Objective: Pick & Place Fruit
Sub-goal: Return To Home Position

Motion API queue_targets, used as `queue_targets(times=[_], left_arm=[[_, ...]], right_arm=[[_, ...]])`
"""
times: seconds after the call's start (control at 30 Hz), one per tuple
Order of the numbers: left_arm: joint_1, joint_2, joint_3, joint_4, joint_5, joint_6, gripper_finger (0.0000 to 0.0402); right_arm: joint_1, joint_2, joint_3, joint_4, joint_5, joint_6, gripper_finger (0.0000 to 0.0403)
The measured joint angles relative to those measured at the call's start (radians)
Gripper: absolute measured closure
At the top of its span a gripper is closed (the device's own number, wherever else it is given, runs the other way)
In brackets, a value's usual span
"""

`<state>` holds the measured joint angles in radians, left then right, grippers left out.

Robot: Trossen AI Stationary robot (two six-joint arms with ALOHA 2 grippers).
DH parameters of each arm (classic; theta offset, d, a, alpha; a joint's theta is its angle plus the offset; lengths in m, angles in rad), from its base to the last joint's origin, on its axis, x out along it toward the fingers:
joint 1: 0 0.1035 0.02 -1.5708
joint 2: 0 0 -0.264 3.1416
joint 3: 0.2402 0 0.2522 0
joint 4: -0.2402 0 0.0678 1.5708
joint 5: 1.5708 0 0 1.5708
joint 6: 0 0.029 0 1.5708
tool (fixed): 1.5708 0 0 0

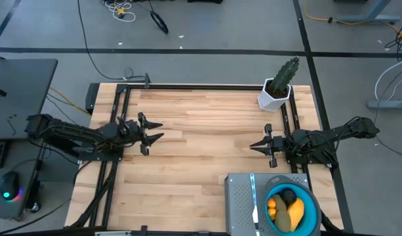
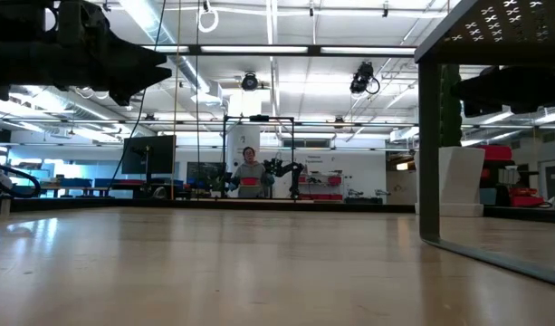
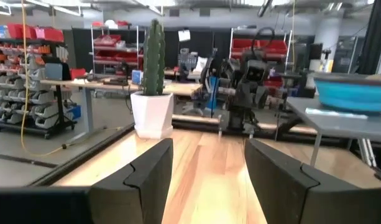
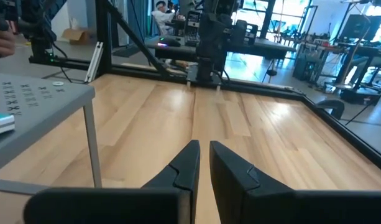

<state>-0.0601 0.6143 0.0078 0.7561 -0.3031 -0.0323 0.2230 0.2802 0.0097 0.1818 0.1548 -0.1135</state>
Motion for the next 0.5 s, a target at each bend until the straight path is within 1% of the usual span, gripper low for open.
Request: queue_targets(times=[0.1,0.2,0.3,0.37,0.43,0.5], left_arm=[[0.000,-0.016,0.000,0.037,0.001,0.003,0.0194],[-0.002,-0.051,0.000,0.066,0.027,0.003,0.0194],[-0.016,-0.094,0.000,0.053,0.079,0.009,0.0194],[-0.031,-0.122,-0.001,0.022,0.103,0.022,0.0194],[-0.048,-0.149,-0.001,-0.011,0.099,0.023,0.0194],[-0.061,-0.174,-0.001,-0.038,0.062,0.038,0.0194]], right_arm=[[0.000,0.000,0.000,0.004,0.000,0.000,0.0355],[0.000,0.000,0.000,0.032,0.000,0.000,0.0355],[0.000,-0.007,0.000,0.062,0.007,-0.017,0.0355],[0.000,-0.014,0.000,0.065,0.033,-0.025,0.0355],[0.000,-0.025,0.000,0.064,0.052,-0.033,0.0355],[0.000,-0.034,0.000,0.063,0.052,-0.034,0.0355]])
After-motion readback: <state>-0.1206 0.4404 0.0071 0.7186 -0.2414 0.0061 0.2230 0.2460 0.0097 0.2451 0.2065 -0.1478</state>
